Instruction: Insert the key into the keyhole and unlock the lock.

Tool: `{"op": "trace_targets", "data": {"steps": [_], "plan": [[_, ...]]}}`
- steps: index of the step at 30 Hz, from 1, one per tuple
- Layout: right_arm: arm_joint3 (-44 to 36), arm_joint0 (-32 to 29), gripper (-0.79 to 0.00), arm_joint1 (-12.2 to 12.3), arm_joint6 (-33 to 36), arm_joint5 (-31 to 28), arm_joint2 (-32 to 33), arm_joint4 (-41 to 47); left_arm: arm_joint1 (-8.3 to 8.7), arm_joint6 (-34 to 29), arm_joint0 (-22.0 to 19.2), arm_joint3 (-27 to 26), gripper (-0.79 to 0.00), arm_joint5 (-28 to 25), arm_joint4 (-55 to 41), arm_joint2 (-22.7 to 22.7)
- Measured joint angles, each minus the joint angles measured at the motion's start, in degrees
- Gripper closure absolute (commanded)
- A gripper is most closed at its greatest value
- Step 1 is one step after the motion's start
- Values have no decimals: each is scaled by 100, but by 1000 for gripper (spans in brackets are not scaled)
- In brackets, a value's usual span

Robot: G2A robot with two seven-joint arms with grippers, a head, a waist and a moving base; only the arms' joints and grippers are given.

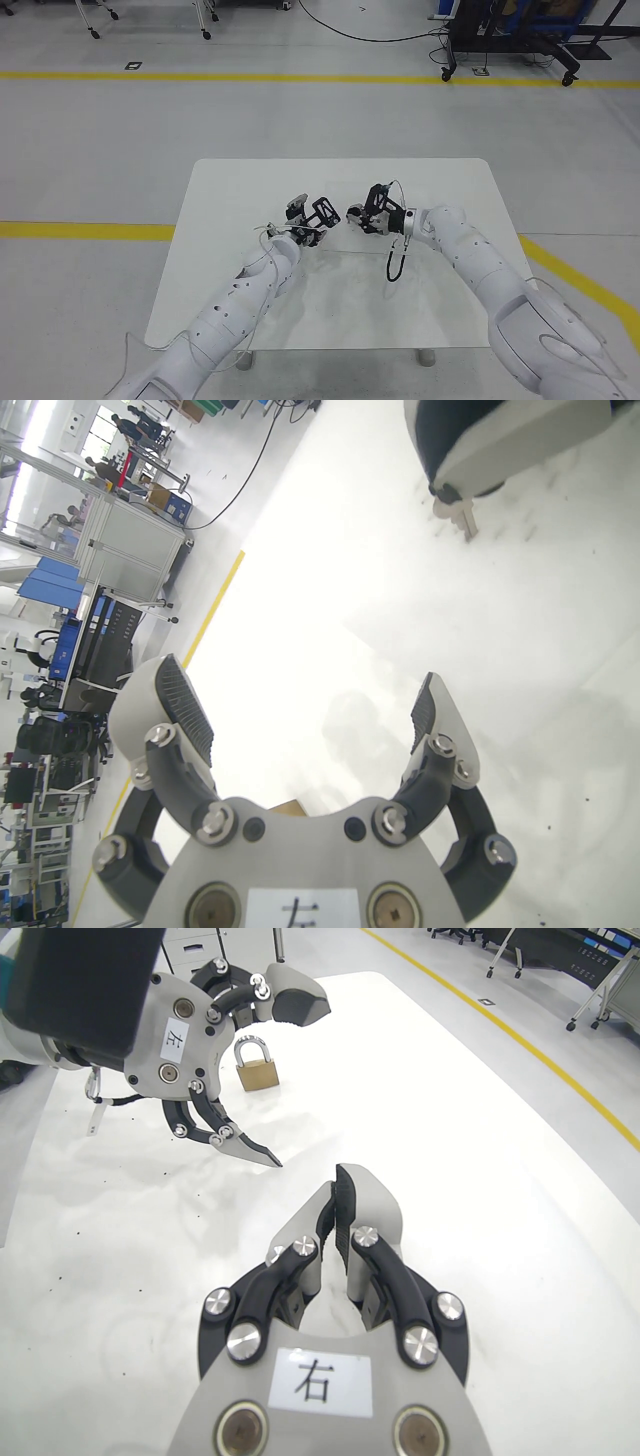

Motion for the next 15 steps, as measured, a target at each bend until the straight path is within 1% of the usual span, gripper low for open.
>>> {"op": "trace_targets", "data": {"steps": [5,10,15], "plan": [[70,26,0,-69,192,-60,-9,124,-48,9,16,-1,-785,102,-27,-12],[119,49,0,-112,232,-134,-24,165,-104,-4,13,39,-785,138,-45,10],[205,73,0,-135,249,-156,-20,201,-185,-164,-45,136,-785,268,-129,36]]}}
